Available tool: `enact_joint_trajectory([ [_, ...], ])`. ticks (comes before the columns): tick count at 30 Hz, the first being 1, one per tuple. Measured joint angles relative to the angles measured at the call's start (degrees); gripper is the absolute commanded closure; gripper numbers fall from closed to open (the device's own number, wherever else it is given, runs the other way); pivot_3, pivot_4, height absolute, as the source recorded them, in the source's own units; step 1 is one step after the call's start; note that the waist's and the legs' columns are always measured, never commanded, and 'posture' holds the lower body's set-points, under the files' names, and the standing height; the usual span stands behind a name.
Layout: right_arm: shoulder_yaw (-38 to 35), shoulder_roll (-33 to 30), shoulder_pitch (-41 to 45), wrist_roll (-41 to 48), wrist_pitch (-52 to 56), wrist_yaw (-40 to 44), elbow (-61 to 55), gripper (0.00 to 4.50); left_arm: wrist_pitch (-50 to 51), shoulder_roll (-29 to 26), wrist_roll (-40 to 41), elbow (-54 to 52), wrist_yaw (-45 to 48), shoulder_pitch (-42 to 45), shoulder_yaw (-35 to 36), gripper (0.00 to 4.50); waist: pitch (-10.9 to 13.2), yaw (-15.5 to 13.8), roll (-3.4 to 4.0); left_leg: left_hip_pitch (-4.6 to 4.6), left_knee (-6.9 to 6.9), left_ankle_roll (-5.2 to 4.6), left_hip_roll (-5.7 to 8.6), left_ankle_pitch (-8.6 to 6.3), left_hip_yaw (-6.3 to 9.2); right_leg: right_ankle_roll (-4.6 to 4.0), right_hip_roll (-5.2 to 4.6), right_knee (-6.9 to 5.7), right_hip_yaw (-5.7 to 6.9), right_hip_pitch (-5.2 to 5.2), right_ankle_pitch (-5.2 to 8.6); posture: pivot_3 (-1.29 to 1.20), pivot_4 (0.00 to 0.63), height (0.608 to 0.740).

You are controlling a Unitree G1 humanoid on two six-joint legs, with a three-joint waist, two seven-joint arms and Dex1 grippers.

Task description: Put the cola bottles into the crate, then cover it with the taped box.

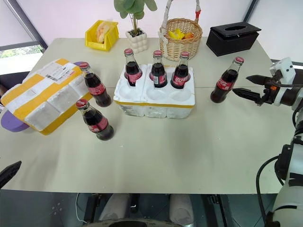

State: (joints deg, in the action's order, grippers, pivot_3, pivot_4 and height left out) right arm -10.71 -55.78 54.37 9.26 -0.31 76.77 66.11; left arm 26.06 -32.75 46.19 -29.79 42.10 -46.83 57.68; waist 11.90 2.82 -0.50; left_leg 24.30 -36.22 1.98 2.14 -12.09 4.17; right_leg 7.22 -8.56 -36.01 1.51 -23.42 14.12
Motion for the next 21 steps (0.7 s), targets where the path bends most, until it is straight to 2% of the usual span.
enact_joint_trajectory([
  [12,-0.35,-0.02,-1.45,0.04,-1.24,-1.65,0.04,0.00,0.61,-0.41,-0.85,0.48,-0.58,0.30,0.00,0.80,0.00,-0.26,0.00,0.00,0.00,-0.01,-0.01,0.00,-0.05,0.00,0.01,0.00,0.00,0.00,0.00,0.00,0.150,0.740],
  [15,-0.35,-0.05,-1.44,0.05,-0.15,-0.84,0.58,0.00,0.72,-0.66,-0.78,0.56,-0.71,1.09,0.00,0.05,0.00,-0.27,0.00,-0.02,0.00,-0.01,-0.02,0.00,-0.05,0.00,0.00,-0.02,0.00,0.02,0.00,0.00,0.150,0.740],
  [21,-0.37,-0.46,-1.09,0.07,0.49,-0.31,0.63,0.00,2.30,-0.99,2.09,0.57,-1.23,3.05,0.10,0.05,0.00,-0.26,0.00,-0.03,-0.01,-0.01,-0.02,0.01,-0.06,0.00,0.00,-0.04,-0.02,0.02,0.00,0.00,0.150,0.740],
])
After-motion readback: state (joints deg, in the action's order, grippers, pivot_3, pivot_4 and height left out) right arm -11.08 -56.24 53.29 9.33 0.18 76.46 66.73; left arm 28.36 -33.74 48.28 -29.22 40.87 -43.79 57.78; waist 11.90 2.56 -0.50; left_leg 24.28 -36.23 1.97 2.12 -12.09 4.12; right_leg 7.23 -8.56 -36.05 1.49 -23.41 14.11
